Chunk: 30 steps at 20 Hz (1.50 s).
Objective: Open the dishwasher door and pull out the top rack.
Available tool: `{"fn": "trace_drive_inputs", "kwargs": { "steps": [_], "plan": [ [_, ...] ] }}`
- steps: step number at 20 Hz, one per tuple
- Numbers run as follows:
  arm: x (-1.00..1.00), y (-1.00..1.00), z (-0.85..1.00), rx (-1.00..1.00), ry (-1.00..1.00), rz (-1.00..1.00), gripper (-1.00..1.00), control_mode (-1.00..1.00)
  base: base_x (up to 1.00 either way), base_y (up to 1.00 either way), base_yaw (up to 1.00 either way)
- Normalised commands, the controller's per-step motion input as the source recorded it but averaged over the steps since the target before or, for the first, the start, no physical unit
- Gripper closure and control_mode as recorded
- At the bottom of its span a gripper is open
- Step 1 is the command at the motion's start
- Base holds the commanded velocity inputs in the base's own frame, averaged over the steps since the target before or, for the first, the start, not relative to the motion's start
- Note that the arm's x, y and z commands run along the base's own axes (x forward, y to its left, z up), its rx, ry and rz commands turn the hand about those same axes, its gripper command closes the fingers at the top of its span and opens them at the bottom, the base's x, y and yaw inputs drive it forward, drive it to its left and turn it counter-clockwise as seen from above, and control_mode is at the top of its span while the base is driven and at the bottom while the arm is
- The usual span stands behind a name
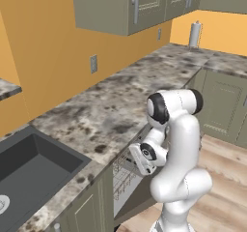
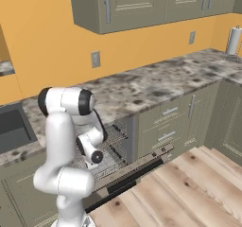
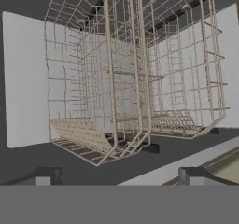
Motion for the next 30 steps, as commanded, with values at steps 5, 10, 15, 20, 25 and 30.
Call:
{"fn": "trace_drive_inputs", "kwargs": {
  "steps": [5,10,15,20,25,30],
  "plan": [
    [0.23,0.06,-0.26,0.01,0.0,0.07,-1.0,-1.0,0.0,0.0,0.0],
    [0.27,0.09,-0.31,0.03,0.0,0.04,-1.0,-1.0,0.0,0.0,0.0],
    [0.19,0.08,-0.31,0.11,-0.04,0.0,-1.0,-1.0,0.0,0.0,0.0],
    [0.19,0.08,-0.07,0.12,-0.1,0.0,-1.0,-1.0,0.0,0.0,0.0],
    [0.23,0.1,0.0,0.07,-0.1,-0.01,-1.0,-1.0,0.0,0.0,0.0],
    [0.27,0.2,-0.04,0.0,-0.03,-0.04,-1.0,-1.0,0.0,0.0,0.0]
  ]
}}
